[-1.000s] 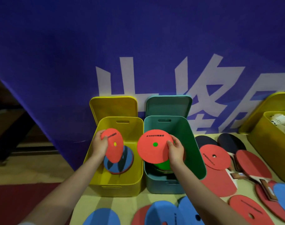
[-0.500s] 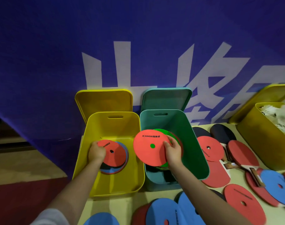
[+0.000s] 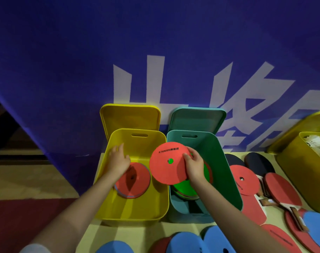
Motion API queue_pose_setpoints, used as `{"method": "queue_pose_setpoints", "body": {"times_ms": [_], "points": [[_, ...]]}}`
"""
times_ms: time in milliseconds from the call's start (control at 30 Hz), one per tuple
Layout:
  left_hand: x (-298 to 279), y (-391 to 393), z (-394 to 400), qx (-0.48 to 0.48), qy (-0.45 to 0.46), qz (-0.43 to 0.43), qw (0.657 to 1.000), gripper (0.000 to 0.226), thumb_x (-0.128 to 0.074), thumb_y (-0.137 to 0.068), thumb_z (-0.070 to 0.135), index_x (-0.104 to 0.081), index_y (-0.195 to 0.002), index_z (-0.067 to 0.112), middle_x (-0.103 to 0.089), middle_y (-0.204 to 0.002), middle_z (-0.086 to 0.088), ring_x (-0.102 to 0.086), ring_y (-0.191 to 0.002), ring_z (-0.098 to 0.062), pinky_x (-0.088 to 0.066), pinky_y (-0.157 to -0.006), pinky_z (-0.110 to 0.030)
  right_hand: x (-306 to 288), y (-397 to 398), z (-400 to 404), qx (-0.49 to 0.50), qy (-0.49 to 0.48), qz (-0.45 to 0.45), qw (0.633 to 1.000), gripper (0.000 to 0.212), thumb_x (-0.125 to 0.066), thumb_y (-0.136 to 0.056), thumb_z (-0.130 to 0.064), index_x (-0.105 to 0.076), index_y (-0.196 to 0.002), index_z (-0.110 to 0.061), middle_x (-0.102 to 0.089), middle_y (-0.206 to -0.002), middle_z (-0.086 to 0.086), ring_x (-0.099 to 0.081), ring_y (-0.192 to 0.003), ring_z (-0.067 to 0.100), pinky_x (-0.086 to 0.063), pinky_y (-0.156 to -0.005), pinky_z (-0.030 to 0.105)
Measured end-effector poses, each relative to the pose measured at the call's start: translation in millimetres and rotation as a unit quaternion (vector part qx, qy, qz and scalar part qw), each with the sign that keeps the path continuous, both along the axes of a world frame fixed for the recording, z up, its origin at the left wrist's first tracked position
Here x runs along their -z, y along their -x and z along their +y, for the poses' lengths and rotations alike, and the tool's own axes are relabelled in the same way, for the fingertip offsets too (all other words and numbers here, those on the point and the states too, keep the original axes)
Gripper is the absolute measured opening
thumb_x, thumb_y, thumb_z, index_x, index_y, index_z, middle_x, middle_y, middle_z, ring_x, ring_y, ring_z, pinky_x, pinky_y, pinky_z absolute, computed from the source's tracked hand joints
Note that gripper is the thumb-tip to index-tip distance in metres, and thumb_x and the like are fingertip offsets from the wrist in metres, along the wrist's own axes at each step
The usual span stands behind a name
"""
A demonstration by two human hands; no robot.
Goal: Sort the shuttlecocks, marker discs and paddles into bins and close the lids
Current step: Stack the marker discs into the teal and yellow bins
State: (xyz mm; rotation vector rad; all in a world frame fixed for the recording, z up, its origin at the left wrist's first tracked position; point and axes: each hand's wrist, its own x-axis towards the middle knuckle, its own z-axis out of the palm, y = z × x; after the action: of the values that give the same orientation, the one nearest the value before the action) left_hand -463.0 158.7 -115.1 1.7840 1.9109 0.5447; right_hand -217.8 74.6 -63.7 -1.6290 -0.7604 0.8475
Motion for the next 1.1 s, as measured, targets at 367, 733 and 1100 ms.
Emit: {"method": "queue_pose_setpoints", "body": {"times_ms": [367,733,1100], "points": [[-28,58,-29,0.012,-0.033,-0.021,0.999,0.054,-0.037,-0.101,0.019,-0.019,-0.152,0.023,-0.056,-0.115,-0.025,-0.058,-0.094,-0.040,-0.044,-0.072,-0.043,9,86,52,-0.223,0.046,-0.178,0.957,0.035,-0.051,-0.093,-0.010,-0.055,-0.128,-0.014,-0.061,-0.125,0.008,-0.055,-0.116,0.025,-0.039,-0.094,0.026],[-9,60,-34,-0.022,-0.052,-0.034,0.998,0.051,-0.037,-0.100,0.016,-0.025,-0.149,0.026,-0.060,-0.124,-0.014,-0.061,-0.092,-0.034,-0.042,-0.065,-0.037,75,128,76,-0.206,0.157,-0.117,0.959,0.036,-0.047,-0.089,-0.002,-0.058,-0.122,-0.008,-0.065,-0.116,0.015,-0.059,-0.109,0.031,-0.042,-0.091,0.032],[-4,63,-29,-0.029,-0.063,-0.062,0.996,0.051,-0.039,-0.099,0.014,-0.029,-0.148,0.024,-0.058,-0.127,-0.013,-0.059,-0.103,-0.034,-0.046,-0.078,-0.042,115,135,75,-0.283,0.317,-0.321,0.846,0.083,-0.066,-0.081,-0.032,-0.023,-0.149,-0.014,-0.027,-0.149,0.013,-0.018,-0.141,0.031,-0.026,-0.111,0.042]]}}
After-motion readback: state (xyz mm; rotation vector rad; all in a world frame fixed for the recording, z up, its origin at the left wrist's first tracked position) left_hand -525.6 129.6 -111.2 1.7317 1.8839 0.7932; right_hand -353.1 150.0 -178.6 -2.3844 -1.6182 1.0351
